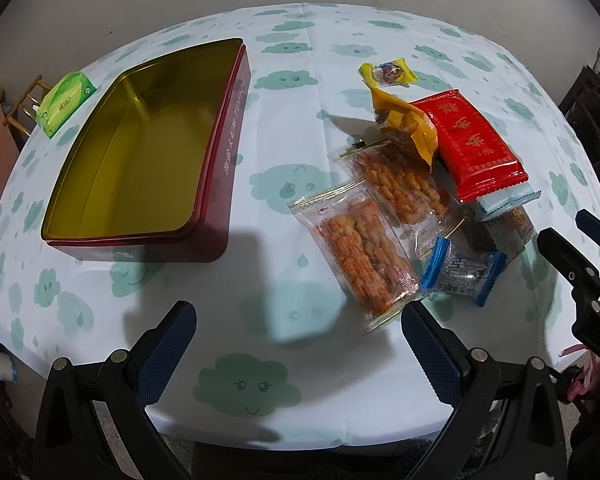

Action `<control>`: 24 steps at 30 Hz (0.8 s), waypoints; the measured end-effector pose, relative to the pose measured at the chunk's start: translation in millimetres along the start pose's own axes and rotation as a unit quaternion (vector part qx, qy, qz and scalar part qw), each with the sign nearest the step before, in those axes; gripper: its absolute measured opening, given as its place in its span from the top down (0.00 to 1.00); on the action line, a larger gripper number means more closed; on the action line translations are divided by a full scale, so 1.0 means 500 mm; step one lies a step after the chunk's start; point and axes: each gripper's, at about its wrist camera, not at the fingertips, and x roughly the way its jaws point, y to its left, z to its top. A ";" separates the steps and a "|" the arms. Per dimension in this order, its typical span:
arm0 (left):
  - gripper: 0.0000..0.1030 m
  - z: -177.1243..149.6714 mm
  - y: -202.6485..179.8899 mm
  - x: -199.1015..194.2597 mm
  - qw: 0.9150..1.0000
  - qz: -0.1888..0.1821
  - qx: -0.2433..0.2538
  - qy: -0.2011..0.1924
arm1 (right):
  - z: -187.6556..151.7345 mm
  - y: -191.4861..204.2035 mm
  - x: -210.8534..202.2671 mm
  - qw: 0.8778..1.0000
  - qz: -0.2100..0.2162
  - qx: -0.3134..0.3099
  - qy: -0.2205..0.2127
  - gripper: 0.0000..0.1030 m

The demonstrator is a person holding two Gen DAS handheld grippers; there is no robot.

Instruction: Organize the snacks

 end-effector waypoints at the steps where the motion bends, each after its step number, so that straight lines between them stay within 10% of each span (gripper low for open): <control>1: 0.01 -0.001 0.000 0.000 1.000 -0.001 0.000 0.000 | -0.001 -0.003 0.001 1.000 -0.001 -0.002 0.002 0.14; 24: 0.01 0.010 -0.007 0.018 1.000 -0.006 0.007 0.011 | 0.005 -0.052 0.078 0.998 0.042 -0.012 0.055 0.32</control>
